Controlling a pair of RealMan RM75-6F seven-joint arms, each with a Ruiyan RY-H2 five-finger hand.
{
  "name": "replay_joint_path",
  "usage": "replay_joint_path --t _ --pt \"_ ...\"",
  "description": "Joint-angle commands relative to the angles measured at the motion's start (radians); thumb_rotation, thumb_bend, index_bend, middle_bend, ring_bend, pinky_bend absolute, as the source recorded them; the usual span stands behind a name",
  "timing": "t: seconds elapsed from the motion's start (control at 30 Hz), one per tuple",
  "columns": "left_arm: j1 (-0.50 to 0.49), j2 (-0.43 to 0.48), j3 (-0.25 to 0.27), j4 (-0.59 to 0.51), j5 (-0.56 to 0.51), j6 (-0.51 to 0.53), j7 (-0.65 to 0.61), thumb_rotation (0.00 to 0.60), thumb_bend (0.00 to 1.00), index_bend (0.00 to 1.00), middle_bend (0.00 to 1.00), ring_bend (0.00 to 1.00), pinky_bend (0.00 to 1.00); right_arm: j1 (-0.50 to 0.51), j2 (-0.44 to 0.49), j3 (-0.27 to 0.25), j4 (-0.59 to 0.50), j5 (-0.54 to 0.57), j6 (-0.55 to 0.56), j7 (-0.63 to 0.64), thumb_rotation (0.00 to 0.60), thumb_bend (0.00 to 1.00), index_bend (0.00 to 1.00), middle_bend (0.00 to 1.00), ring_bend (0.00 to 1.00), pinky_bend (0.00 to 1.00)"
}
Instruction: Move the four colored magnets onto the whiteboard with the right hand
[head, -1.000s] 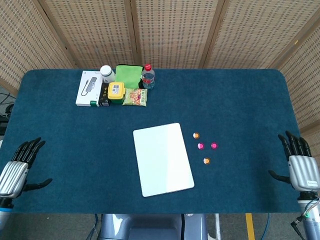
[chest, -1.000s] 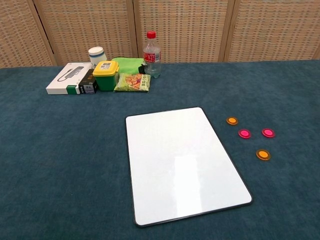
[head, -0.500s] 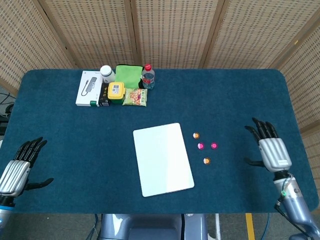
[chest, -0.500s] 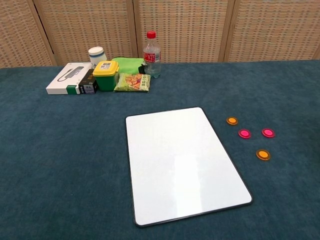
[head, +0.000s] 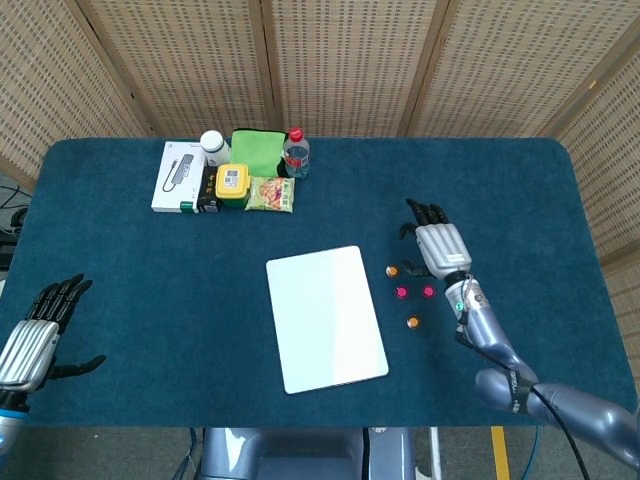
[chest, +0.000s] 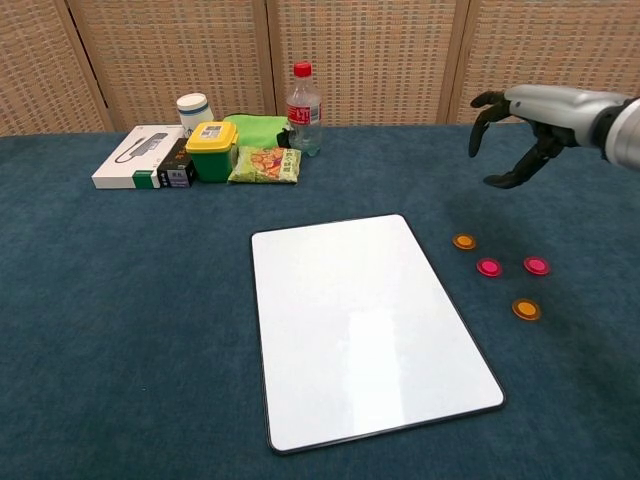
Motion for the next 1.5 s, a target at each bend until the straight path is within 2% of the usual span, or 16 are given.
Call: replay_joint_path --t 0.03,0.37,0.77,1.5 --pt "0.000 0.001 0.000 -0.002 -0.002 -0.002 0.000 0.600 0.00 0.00 0.00 0.00 0.00 0.030 -0.051 0.001 0.054 0.041 -0.021 -0.034 0.600 0.36 0.37 0.00 0.00 0.00" --pt "-0.003 0.006 0.001 -0.009 -0.008 -0.013 0.000 0.600 0.00 0.00 0.00 0.00 0.00 0.064 -0.145 -0.027 0.161 0.102 -0.042 -0.078 0.600 0.35 0.37 0.00 0.00 0.00" --pt "-0.003 0.007 0.001 -0.009 -0.008 -0.014 -0.001 0.600 0.00 0.00 0.00 0.00 0.00 0.050 -0.199 -0.069 0.226 0.081 -0.034 -0.068 0.600 0.35 0.37 0.00 0.00 0.00" --pt "-0.003 0.006 -0.003 -0.012 -0.016 -0.016 0.002 0.600 0.00 0.00 0.00 0.00 0.00 0.044 -0.262 -0.074 0.308 0.080 -0.050 -0.064 0.600 0.35 0.37 0.00 0.00 0.00"
